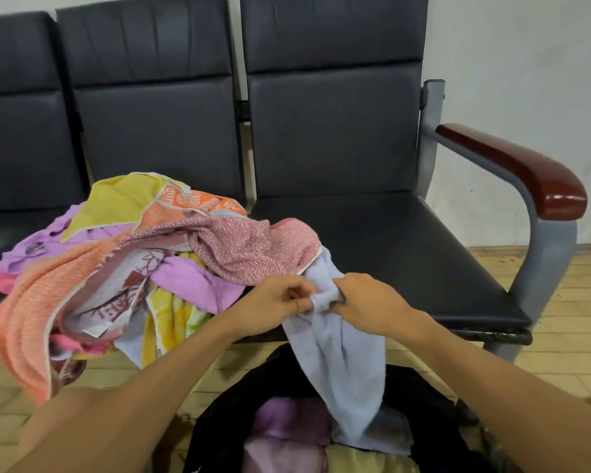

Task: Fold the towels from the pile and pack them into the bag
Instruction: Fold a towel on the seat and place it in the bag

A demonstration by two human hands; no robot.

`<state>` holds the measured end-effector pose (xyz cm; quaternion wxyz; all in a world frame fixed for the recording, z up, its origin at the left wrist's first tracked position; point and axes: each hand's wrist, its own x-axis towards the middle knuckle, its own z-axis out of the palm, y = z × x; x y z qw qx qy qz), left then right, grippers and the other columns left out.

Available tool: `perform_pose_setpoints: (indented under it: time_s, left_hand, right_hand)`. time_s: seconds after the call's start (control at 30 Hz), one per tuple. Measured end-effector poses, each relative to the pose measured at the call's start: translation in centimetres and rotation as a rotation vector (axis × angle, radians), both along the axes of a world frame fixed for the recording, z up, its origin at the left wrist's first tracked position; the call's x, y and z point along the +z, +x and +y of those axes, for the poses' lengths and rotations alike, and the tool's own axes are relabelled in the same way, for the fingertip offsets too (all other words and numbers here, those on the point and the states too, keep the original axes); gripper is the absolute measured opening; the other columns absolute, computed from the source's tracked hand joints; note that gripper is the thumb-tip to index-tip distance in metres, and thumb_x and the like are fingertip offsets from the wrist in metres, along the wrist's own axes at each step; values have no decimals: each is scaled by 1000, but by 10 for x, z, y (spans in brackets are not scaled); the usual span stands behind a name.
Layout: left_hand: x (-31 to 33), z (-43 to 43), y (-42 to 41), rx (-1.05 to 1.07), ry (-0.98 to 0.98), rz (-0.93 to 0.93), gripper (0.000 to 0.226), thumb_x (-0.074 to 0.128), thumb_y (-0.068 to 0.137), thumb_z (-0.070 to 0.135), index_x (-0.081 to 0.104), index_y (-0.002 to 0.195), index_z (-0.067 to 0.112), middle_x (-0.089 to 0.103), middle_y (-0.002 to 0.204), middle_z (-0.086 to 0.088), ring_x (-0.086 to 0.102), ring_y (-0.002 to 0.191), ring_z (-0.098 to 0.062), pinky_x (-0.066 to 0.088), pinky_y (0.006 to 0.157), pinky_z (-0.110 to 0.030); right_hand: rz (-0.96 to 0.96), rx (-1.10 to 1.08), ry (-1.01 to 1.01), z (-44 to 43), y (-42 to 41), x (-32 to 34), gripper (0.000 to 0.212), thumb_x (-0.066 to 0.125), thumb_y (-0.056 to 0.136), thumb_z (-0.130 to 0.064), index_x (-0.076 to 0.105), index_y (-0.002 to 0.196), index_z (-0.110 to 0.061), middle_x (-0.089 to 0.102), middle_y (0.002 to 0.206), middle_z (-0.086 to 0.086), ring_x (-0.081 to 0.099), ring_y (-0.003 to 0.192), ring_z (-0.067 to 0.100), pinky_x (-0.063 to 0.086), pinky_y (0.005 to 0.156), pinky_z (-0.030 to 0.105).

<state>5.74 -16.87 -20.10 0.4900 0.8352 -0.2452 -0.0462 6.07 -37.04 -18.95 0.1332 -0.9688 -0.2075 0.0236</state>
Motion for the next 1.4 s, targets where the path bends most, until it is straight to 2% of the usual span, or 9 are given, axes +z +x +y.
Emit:
perform_pose_setpoints:
  time_s: [0.1, 0.23, 0.47, 0.57, 0.7, 0.77, 0.97, 1.13, 1.4]
  left_hand:
    - [0, 5, 8, 168, 7, -124, 32, 56, 91, -5, 67, 97, 24, 67, 101, 5, 63, 97, -9, 50, 92, -27]
    - [-7, 21, 26, 286, 301, -233, 32, 51, 97, 8, 58, 128, 12, 57, 126, -4, 53, 116, -19, 39, 101, -27]
    - [-9, 50, 47, 532, 556, -174, 47, 36, 102, 21, 36, 148, 28, 39, 151, -6, 37, 135, -30, 29, 113, -43]
    - [-7, 32, 33, 665, 706, -218, 44, 41, 101, 25, 41, 144, 19, 38, 147, -11, 35, 133, -32, 28, 110, -43]
    - [-9, 3, 11, 597, 491, -505, 19, 57, 90, 14, 61, 109, 12, 53, 111, -6, 50, 105, -25, 40, 92, -40]
    - [-11, -3, 9, 486, 415, -431, 6, 55, 92, 15, 61, 93, 14, 56, 95, 0, 55, 93, -23, 43, 81, -35]
    - [-24, -3, 15, 417, 456, -292, 35, 60, 92, 24, 61, 124, 13, 55, 121, -6, 49, 115, -22, 39, 102, -35]
    - [-29, -15, 15, 407, 580, -345, 35, 57, 94, 31, 59, 128, 23, 47, 116, -6, 41, 114, -25, 36, 98, -36]
    - [-6, -13, 11, 381, 203, -207, 11, 60, 93, 9, 61, 94, 21, 54, 90, -2, 50, 82, -9, 37, 74, -24]
  right_hand:
    - [180, -33, 284, -18, 4, 11, 16, 59, 90, -18, 58, 77, -9, 58, 78, 4, 55, 78, 24, 40, 65, 29]
    - [400, -185, 925, -42, -4, 30, 23, 52, 100, -27, 72, 105, -17, 73, 101, 1, 68, 96, 19, 54, 85, 35]
    - [362, -477, 1621, -68, -5, 37, 33, 51, 95, -38, 65, 118, -18, 68, 116, 12, 62, 109, 30, 49, 98, 48]
    - [357, -608, 1502, -71, -5, 31, 30, 49, 97, -41, 65, 109, -18, 67, 108, 12, 62, 101, 27, 52, 90, 43]
    - [389, -728, 1237, -72, 4, 18, 28, 57, 95, -41, 66, 106, -17, 68, 101, 7, 61, 92, 21, 50, 73, 33]
    - [293, -681, 1019, -74, 9, 15, 29, 58, 95, -41, 64, 106, -16, 67, 103, 7, 59, 86, 15, 45, 65, 26]
    - [-87, -424, 303, -68, -1, 12, 27, 63, 91, -36, 59, 75, -15, 56, 72, 0, 54, 69, 14, 39, 59, 18]
    - [-131, -324, 205, -57, 7, -1, 35, 62, 91, -43, 55, 115, -19, 54, 106, -1, 56, 95, 16, 48, 85, 30]
    - [15, -239, 138, -43, 9, 13, 22, 58, 91, -31, 63, 94, -10, 65, 87, 5, 64, 84, 23, 54, 77, 38]
